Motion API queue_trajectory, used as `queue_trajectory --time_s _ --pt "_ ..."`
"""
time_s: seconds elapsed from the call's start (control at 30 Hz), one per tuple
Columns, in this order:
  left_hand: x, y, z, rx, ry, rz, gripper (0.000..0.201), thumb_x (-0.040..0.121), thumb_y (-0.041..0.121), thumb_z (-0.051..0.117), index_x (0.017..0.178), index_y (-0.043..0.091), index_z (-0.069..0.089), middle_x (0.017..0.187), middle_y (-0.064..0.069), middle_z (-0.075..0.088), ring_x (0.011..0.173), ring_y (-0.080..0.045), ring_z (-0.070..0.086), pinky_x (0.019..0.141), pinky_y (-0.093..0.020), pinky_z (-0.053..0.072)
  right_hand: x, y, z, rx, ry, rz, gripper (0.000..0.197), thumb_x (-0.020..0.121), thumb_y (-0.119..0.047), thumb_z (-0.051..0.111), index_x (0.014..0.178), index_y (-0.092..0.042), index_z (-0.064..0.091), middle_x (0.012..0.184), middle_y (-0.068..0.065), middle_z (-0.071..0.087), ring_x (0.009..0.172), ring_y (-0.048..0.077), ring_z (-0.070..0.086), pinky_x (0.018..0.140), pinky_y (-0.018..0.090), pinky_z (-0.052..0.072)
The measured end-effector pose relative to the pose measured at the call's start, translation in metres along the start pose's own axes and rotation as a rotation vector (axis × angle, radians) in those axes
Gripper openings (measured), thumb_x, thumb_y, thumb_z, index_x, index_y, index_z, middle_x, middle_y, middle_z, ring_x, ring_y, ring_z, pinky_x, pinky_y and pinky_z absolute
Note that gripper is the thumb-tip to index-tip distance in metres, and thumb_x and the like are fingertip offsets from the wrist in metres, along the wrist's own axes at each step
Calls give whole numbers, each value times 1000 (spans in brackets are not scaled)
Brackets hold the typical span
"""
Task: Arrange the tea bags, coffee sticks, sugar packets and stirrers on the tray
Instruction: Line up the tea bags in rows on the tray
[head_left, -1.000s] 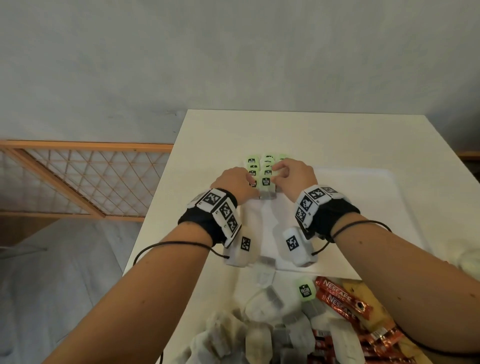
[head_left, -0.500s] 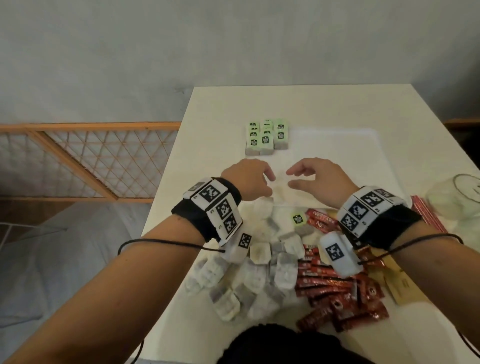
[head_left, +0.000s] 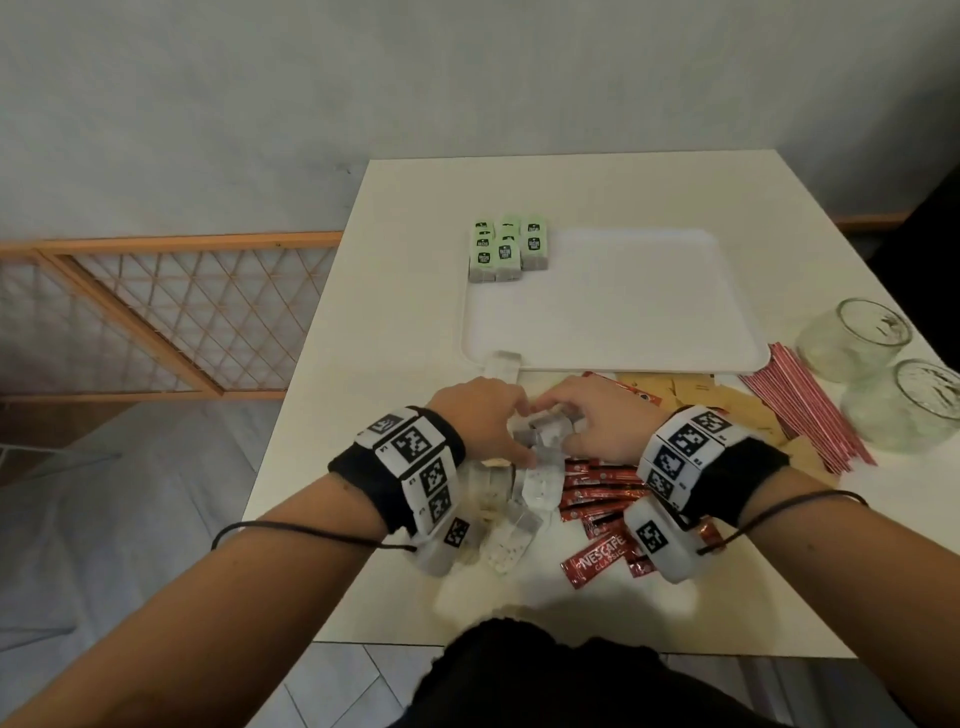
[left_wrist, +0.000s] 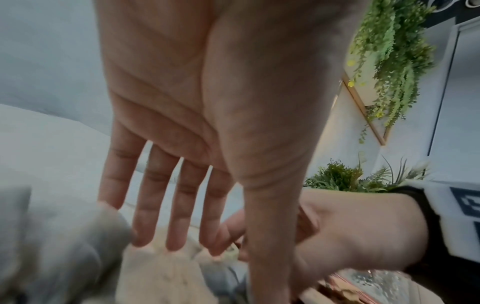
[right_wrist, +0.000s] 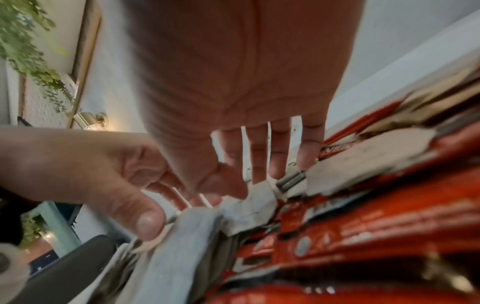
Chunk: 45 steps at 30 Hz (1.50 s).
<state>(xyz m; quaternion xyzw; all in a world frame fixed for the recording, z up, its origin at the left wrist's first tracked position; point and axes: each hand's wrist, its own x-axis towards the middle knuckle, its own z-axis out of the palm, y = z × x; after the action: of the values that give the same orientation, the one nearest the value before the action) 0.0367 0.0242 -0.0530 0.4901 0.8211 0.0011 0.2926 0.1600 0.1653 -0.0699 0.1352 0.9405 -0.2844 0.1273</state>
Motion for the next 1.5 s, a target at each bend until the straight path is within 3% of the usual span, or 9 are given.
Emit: queue_trajectory --time_s 0.13,0.33,0.67,0.8,1.0,1.13,1.27,1.4,1.5 --pt "3 14 17 13 63 -3 87 65 62 78 133 18 46 123 1 59 108 -20 58 91 -39 49 5 1 5 -79 37 35 49 83 -21 67 130 -31 56 116 -3 56 103 15 53 90 32 45" --pt "12 22 21 102 74 -38 67 73 55 75 119 14 50 107 -1 64 101 -23 60 87 -36 38 6 3 6 -64 42 71 29 82 -26 71 110 -22 67 85 -11 52 76 7 52 63 20 38" --pt "20 21 11 38 3 8 37 84 39 71 97 5 66 95 -9 68 91 -26 63 75 -34 48 -2 10 -2 103 67 92 20 82 -26 71 94 -23 55 90 -6 59 79 11 55 70 25 47" --pt "21 18 -1 -118 79 63 37 90 34 67 113 6 58 106 -7 64 89 -19 55 74 -29 43 -3 16 -7 167 122 107 27 82 -20 70 106 -23 58 81 -9 54 64 5 48 58 21 37" --pt "26 7 -11 -389 169 31 26 98 36 54 112 16 46 92 2 57 83 -15 54 61 -23 37 0 26 -23 346 245 135 38 78 -7 74 109 -24 60 76 -5 58 65 8 55 67 22 43" --pt "31 6 -16 -796 168 -14 22 101 23 51 112 5 50 104 -10 58 87 -21 63 82 -37 56 2 27 -35 376 365 115 40 77 -7 74 110 -27 61 76 -5 59 71 10 58 70 19 44" --pt "40 5 -25 -1074 304 -92 23 97 12 57 114 -2 52 115 -23 58 88 -32 69 77 -46 60 5 24 -52 454 384 120 42 80 -6 74 113 -28 60 76 -2 65 65 11 62 68 23 50" --pt "50 3 -35 -1115 473 -94 15 92 10 63 103 6 53 109 -19 58 87 -28 68 71 -42 62 15 26 -65 618 302 212 21 84 -2 70 96 -19 71 72 7 70 64 23 69 71 38 60" --pt "54 -1 -41 -1184 497 -93 11 95 11 59 96 12 48 98 -14 60 72 -22 71 66 -41 62 30 30 -72 675 295 271 14 87 0 66 85 -10 75 83 10 72 61 21 69 72 32 60"
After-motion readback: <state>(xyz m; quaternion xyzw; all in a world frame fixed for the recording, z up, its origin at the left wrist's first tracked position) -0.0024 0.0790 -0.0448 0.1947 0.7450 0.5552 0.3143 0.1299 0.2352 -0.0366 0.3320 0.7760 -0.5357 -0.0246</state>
